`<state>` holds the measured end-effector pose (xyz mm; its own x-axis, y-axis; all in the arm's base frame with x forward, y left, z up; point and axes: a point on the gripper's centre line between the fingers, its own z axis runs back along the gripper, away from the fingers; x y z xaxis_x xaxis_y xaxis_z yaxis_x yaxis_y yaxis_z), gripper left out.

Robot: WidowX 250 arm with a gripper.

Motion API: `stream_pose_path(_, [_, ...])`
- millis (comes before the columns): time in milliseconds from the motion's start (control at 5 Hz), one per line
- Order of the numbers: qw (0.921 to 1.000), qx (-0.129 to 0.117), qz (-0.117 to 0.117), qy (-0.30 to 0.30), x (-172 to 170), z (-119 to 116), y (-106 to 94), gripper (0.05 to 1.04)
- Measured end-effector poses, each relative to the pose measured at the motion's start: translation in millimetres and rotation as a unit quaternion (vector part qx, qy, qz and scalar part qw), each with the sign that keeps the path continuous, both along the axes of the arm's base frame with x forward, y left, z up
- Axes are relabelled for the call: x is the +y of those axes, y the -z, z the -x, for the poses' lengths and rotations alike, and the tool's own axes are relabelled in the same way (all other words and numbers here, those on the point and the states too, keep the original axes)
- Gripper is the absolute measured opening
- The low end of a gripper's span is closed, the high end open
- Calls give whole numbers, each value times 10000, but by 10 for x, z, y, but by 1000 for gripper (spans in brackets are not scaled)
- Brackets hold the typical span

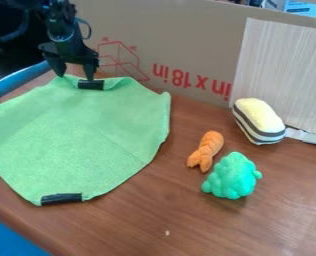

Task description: Fold the cloth from top left to bottom right

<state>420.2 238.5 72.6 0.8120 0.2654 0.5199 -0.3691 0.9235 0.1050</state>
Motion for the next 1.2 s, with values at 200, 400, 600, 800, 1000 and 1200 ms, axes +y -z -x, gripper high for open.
stream_pose_path(200, [10000,-15,7,-40,-12,-9,-2,1000])
stream_pose_path(400, [10000,-64,50,50,-112,-71,43,1000])
stream_pose_path(600, [9998,-56,106,138,-178,-83,73,1000])
stream_pose_path(800, [9998,-55,152,113,-191,-86,90,1000])
stream_pose_path(1000, [9997,105,190,67,-193,-83,258,1001])
stream_pose_path(1200, [9999,86,124,-25,-157,-188,257,948])
